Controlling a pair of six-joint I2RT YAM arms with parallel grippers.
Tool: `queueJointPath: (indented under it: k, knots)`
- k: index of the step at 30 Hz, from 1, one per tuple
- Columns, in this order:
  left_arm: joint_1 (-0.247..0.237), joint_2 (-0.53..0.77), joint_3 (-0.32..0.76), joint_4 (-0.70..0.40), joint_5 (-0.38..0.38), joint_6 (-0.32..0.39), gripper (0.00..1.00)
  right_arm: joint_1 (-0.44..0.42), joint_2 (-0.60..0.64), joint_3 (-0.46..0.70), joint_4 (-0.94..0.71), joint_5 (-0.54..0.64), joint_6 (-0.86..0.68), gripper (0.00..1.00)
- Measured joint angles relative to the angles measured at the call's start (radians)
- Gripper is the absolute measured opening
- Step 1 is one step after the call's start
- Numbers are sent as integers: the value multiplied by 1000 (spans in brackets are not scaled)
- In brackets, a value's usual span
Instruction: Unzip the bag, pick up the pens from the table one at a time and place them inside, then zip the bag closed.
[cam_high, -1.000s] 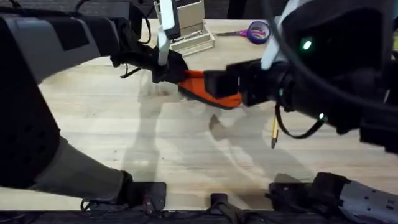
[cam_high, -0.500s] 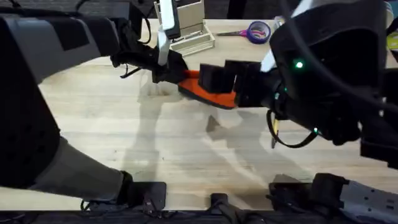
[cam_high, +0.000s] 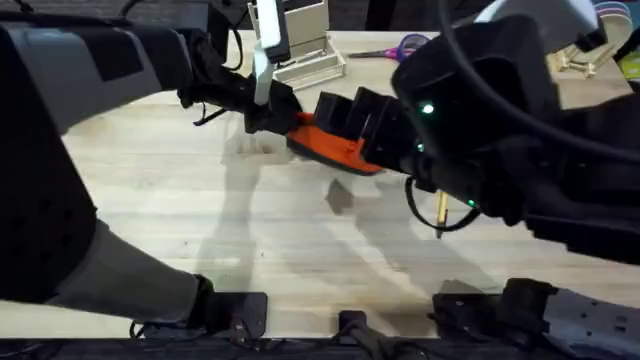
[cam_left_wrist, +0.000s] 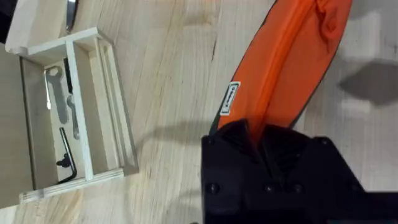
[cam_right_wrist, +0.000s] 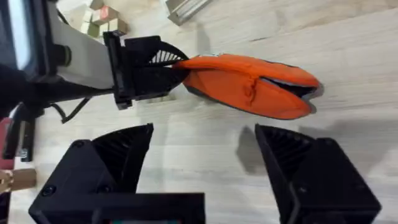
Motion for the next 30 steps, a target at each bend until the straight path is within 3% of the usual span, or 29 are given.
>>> queueJointPath:
  k: [16, 30]
  knots:
    - [0, 0, 0, 0, 0, 0, 43, -70, 184, 0, 9, 3, 11, 997]
    - [0, 0, 0, 0, 0, 0, 43, -80, 306, 0, 81, 3, 13, 988]
